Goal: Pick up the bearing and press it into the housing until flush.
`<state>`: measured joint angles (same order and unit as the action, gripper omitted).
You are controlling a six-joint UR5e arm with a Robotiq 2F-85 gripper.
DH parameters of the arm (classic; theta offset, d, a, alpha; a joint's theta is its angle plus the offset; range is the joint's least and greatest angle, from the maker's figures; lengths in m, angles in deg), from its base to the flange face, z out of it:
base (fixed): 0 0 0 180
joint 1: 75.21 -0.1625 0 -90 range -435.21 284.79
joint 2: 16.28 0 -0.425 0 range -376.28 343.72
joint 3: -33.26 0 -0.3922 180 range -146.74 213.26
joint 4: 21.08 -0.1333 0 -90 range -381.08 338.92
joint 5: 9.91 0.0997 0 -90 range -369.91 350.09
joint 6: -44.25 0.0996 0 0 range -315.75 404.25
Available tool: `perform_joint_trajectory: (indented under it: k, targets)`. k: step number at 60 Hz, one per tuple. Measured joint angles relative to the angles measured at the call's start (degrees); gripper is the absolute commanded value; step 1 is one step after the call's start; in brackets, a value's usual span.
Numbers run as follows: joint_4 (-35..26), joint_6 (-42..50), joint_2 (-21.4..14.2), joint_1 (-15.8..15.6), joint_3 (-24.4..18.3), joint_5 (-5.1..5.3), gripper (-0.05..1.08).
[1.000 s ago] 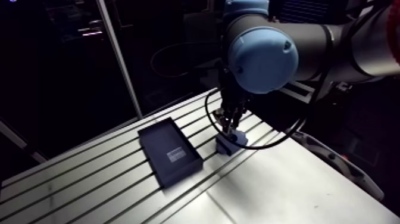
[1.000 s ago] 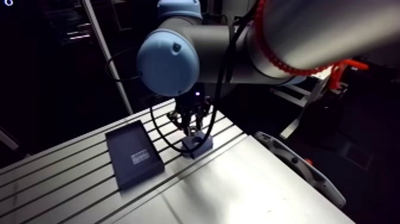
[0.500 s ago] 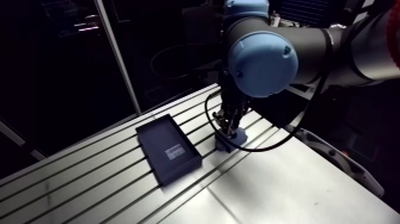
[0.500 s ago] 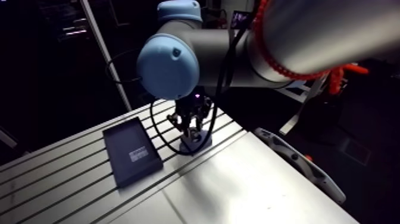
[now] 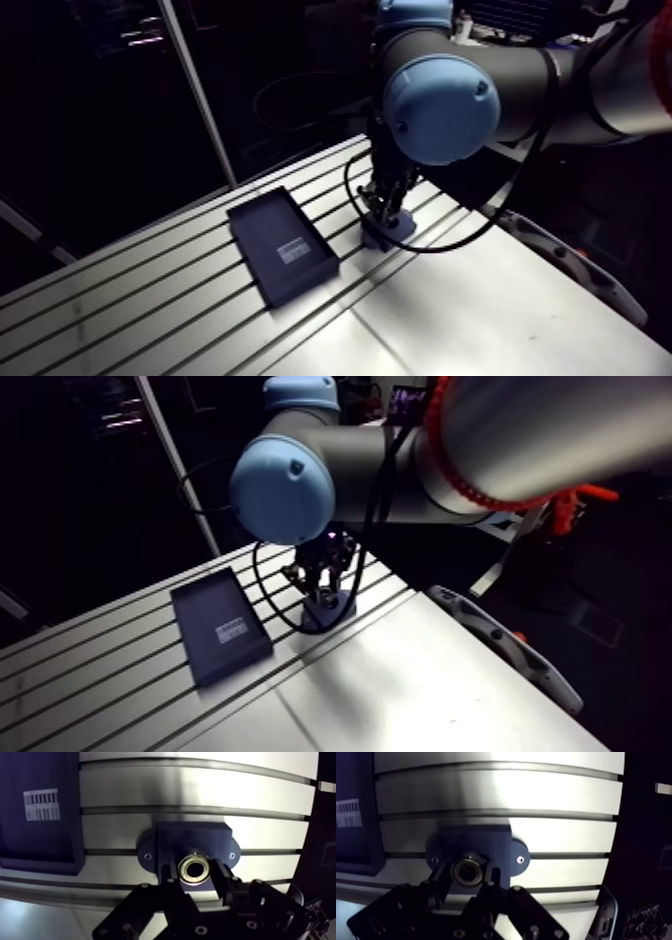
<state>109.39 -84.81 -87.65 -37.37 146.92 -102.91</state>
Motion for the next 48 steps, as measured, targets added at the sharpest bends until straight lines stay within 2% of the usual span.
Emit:
perform_joint_trajectory:
  k: [48]
  targets:
    - [0.5,-0.1,1.1,0.7,0.3,-0.02,0.63]
